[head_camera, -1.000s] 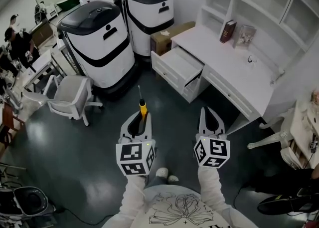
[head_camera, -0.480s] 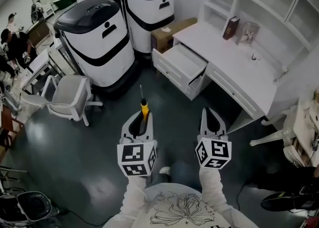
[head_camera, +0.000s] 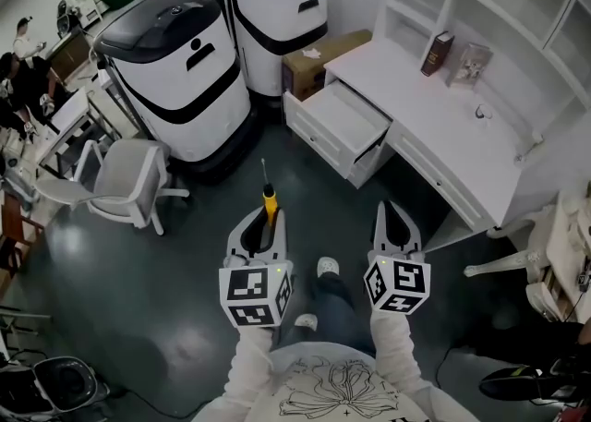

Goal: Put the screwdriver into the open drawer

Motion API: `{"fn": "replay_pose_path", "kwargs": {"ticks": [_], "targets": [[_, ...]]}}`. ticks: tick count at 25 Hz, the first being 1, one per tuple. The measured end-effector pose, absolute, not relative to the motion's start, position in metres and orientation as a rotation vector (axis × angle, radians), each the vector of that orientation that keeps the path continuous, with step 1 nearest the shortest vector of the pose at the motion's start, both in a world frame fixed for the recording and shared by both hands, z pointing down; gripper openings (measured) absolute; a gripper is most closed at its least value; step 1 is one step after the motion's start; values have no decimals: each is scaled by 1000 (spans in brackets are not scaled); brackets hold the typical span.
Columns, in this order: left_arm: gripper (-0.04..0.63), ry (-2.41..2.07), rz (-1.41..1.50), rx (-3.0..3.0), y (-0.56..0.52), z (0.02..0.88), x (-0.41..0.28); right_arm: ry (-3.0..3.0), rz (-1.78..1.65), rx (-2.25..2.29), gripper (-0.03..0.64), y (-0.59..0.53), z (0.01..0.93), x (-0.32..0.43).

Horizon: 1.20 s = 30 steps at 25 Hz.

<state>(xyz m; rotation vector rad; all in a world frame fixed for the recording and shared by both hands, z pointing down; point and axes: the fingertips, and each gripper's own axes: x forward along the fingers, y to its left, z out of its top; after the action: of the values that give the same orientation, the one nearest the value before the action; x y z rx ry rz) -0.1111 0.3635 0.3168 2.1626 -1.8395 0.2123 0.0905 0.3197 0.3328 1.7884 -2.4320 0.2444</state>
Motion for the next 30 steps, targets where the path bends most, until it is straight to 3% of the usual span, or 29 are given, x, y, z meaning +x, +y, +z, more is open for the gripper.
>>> {"fn": "replay_pose_path", "kwargs": {"ticks": [19, 30], "targets": [[64, -1918, 181, 2120, 150, 300, -85, -2537, 193, 1709, 5, 87, 306, 107], [64, -1905, 225, 2071, 80, 319, -75, -2538, 254, 1657, 5, 13, 328, 111]]}}
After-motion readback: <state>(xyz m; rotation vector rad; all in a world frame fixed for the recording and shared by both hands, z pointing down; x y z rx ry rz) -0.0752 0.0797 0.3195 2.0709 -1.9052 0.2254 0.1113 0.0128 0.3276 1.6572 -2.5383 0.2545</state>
